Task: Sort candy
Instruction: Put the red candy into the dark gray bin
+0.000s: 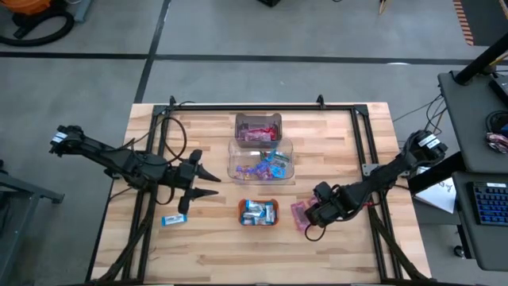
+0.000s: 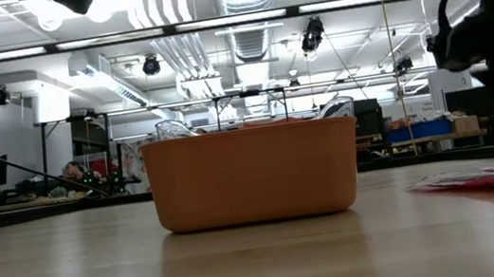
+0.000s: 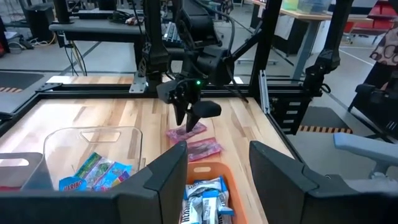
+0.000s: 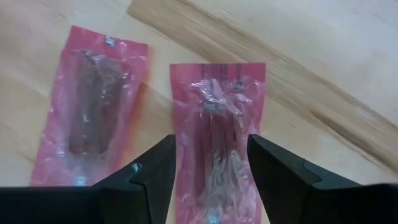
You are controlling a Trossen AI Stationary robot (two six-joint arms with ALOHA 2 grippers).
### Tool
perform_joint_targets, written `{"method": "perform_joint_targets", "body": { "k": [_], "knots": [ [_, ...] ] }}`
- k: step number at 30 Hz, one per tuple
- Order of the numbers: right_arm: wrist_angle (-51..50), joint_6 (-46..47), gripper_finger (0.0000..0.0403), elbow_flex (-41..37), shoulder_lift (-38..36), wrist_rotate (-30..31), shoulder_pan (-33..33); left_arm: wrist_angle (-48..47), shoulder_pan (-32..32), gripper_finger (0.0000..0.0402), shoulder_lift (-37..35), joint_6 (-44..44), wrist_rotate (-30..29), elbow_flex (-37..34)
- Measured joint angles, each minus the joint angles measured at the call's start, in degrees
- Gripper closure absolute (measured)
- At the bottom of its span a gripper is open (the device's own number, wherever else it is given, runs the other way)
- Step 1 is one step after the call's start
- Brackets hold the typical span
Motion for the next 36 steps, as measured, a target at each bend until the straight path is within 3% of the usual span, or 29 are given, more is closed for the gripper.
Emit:
{"method": "perform_joint_targets", "body": {
  "k": [10, 22, 30, 33, 36],
  "knots": [
    [2.54, -0.86, 0.0227, -0.94, 5.76, 0.16, 0.02, 0.35, 0.07, 0.0244, 0.16, 0.79, -0.01, 0.00],
    [2.35, -1.77, 0.0382, -1.00, 4.58, 0.29, 0.02, 0.72, 0.07, 0.0244, 0.49, 0.85, -1.19, 0.00],
    [0.89, -3.60, 0.0385, -1.37, 0.01, 1.42, 0.00, 0.68, 0.07, 0.0244, 0.49, 1.07, -1.54, 0.02],
    [-0.63, -4.17, 0.0386, -1.27, -3.62, 4.22, 0.00, 0.61, 0.07, 0.0244, 0.46, 1.07, -1.54, 0.02],
    [-0.68, -5.50, 0.0386, -1.28, -7.84, 11.24, 0.00, 0.59, 0.09, 0.0244, 0.46, 1.07, -1.54, 0.02]
  ]
}}
